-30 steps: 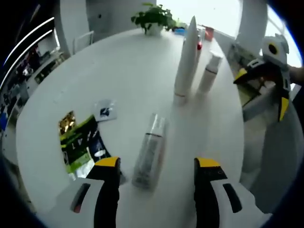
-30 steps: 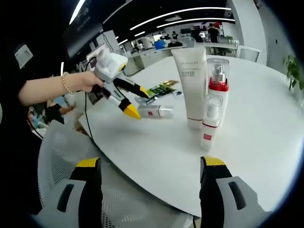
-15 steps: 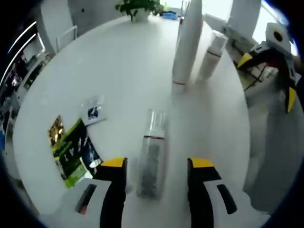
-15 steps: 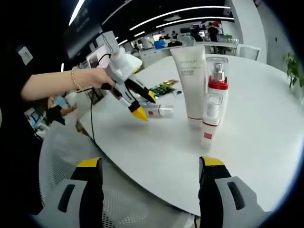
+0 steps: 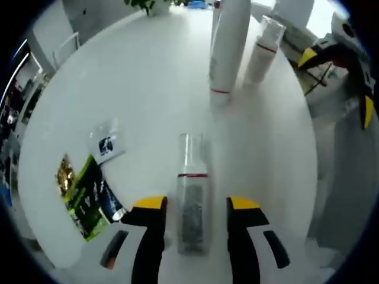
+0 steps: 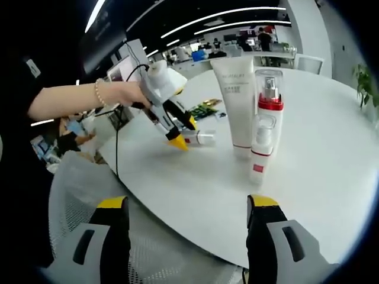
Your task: Arrange the skincare products in the storage area until every visible bottle or jar stands upright without overlapping.
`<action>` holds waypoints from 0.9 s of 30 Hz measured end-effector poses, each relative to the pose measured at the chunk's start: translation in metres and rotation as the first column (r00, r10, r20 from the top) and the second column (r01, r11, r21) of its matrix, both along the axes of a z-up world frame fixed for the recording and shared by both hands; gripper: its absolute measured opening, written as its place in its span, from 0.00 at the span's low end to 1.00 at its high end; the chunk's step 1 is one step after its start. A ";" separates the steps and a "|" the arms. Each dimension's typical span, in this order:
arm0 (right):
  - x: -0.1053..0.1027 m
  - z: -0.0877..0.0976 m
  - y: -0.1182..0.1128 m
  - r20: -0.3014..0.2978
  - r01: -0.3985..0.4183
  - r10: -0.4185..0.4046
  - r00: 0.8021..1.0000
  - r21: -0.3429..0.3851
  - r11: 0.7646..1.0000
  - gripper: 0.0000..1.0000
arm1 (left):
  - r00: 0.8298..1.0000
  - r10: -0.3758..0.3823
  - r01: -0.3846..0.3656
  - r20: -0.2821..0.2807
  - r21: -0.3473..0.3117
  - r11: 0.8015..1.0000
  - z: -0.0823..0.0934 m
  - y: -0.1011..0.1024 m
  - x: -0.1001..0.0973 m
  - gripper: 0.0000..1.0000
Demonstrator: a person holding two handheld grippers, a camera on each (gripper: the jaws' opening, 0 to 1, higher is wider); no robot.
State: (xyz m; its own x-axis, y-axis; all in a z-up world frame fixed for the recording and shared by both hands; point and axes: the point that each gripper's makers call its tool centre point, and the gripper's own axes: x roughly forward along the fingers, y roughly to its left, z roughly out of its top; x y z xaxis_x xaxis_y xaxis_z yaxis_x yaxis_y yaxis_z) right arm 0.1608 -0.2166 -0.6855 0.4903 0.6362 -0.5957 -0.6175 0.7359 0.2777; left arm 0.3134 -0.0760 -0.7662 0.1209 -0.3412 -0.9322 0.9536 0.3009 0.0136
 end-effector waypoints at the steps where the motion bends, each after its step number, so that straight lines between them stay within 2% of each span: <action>1: 0.000 0.000 0.000 -0.002 -0.001 0.001 1.000 -0.001 1.000 0.81 | 1.000 -0.001 0.001 -0.001 0.007 1.000 -0.001 0.000 0.001 0.39; 8: -0.004 -0.001 0.003 0.000 -0.034 0.034 0.999 -0.019 0.999 0.80 | 1.000 -0.006 0.005 0.000 0.027 1.000 -0.002 -0.004 0.002 0.36; 13: -0.002 -0.001 0.001 0.000 -0.023 0.023 1.000 -0.009 1.000 0.80 | 1.000 0.005 -0.005 -0.020 0.015 1.000 -0.003 -0.007 -0.002 0.25; 21: -0.002 0.000 0.002 0.008 -0.023 0.023 1.000 -0.004 1.000 0.80 | 0.997 0.071 -0.071 -0.023 -0.001 0.997 -0.001 -0.004 -0.002 0.25; 27: -0.001 0.002 0.002 0.018 -0.025 0.025 1.000 -0.005 1.000 0.79 | 0.995 0.091 -0.093 -0.036 -0.056 0.994 0.007 0.001 -0.011 0.25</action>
